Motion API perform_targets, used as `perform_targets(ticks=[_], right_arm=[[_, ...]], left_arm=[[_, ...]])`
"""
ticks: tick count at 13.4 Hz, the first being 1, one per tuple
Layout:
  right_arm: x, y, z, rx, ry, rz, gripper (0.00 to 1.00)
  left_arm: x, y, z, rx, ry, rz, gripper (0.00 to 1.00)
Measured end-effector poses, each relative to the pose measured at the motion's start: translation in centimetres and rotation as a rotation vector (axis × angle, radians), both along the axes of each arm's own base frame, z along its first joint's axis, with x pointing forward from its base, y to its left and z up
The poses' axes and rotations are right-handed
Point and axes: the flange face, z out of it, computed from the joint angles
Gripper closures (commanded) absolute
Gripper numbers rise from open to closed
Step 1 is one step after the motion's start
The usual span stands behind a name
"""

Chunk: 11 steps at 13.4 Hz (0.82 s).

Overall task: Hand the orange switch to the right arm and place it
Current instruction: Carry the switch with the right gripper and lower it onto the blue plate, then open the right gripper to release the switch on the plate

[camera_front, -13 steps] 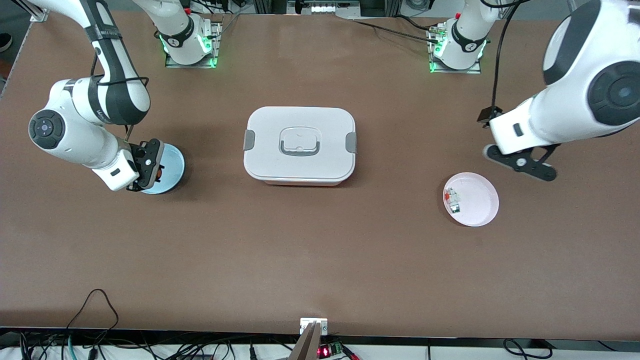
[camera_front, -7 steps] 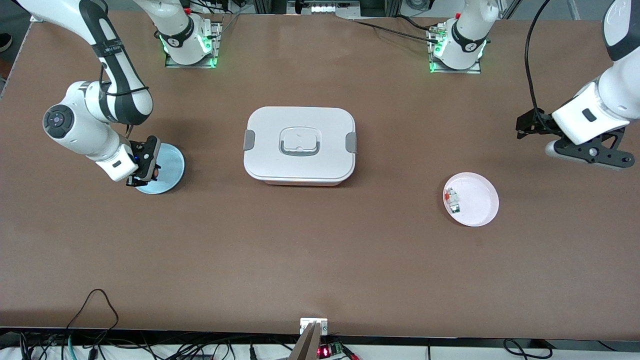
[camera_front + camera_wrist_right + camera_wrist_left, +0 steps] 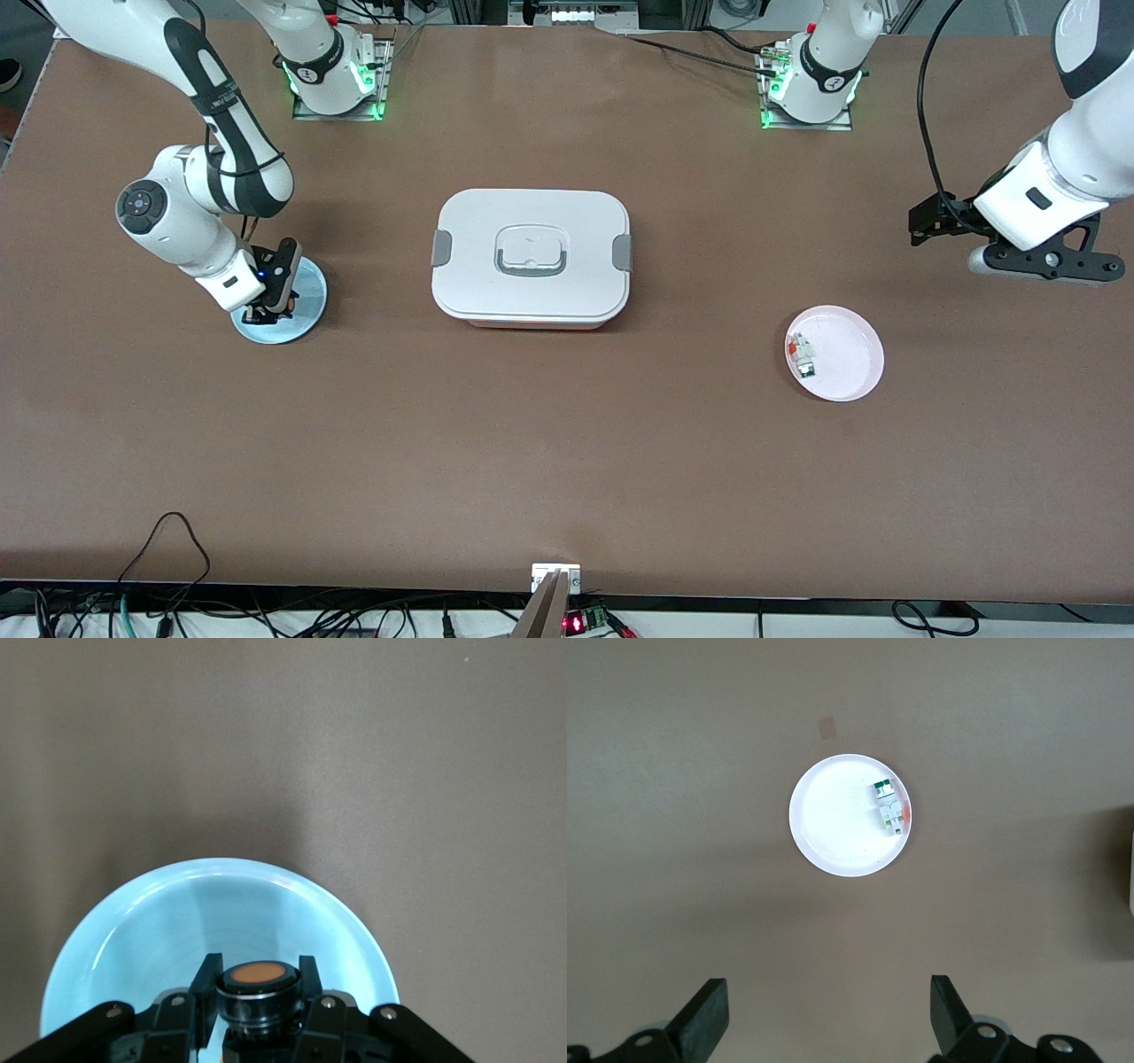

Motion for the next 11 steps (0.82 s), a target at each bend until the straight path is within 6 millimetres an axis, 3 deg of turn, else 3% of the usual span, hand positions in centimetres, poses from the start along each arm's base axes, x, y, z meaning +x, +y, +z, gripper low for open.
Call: perform_targets(ticks=[2,3,4,6,9,11], right_arm=[[-0.1,-0.3,-1.2,0.002,0.001,-0.005,0.76],[-0.2,-0.4,-1.6,0.003,0.004,-0.007,0.53],[-0.2,-0.5,-1.9,0.003,0.007,-0.008,0.40],[-0.3,-0.5,-2.0,0.003,0.008,-0.010,0.00],[0.1,-0.5,-1.6,0.003,-0.003,-0.009,0.00],[1.0,-0.2,0.1,0.006,-0.009,-0.031,0.00]], left_arm=[[0.0,0.1,0.0,0.000,0.000,0.007,0.00],[0.0,0.2,0.0,0.000,0.000,0.009,0.00],[0.0,0.2,0.0,0.000,0.000,0.010,0.00],[0.0,0.2,0.0,0.000,0.000,0.011,0.00],[0.0,0.2,0.0,-0.001,0.001,0.011,0.00],[0.0,0.2,0.0,-0.002,0.001,0.012,0.00]])
